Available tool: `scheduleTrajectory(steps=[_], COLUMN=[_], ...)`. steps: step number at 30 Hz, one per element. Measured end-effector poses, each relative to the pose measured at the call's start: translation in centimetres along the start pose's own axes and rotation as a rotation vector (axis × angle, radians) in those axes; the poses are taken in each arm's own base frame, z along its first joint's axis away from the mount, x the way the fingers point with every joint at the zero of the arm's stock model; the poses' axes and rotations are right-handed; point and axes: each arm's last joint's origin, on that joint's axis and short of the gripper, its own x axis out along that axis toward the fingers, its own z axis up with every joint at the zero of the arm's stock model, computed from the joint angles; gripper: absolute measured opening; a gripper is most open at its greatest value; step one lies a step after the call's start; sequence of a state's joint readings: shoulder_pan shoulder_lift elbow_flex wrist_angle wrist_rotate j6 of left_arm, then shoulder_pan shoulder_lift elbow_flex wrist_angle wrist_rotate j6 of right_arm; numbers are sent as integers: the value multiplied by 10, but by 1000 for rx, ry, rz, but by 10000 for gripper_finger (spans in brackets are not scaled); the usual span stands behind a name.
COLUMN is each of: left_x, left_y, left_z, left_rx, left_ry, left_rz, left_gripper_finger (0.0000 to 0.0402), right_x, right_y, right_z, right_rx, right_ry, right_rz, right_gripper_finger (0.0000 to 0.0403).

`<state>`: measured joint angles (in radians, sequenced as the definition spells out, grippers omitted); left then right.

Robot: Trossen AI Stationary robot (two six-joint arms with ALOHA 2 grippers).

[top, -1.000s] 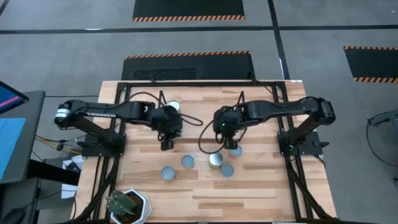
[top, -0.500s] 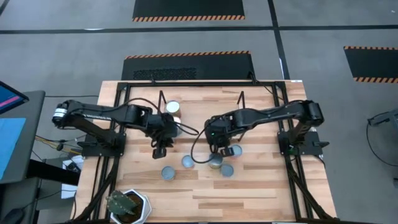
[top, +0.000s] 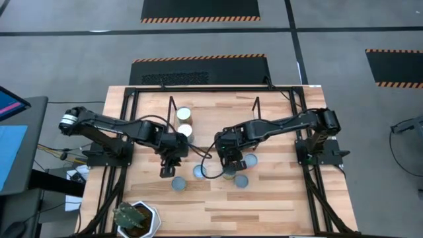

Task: Pick and place cans onto a shelf
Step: Put the top canned peaches on the shelf

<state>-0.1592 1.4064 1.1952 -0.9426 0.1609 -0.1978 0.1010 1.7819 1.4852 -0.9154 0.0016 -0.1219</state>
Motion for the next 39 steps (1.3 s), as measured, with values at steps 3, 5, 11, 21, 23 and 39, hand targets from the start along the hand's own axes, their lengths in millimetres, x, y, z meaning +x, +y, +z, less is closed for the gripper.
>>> scheduleTrajectory(steps=[3,5,11,21,23,39], left_x=[7,11,28,51,54,60], left_y=[-2,-5,-11,-15,-17,-36], left_z=[-5,-4,-11,-11,-12,-18], left_rx=[-9,0,14,26,31,-20], left_ry=[28,10,80,154,168,176], left_rz=[13,6,11,21,15,62], left_gripper_finger=[71,71,71,71,72,72], right_x=[-3,1,0,0,0,21], right_y=[7,12,20,19,17,9], right_z=[2,2,4,5,5,-9], right_rx=[2,-9,-23,-1,8,73], right_ry=[-10,6,-6,-17,-16,18], right_rz=[35,38,44,37,21,13], right_gripper_finger=[151,148,138,133,133,132])
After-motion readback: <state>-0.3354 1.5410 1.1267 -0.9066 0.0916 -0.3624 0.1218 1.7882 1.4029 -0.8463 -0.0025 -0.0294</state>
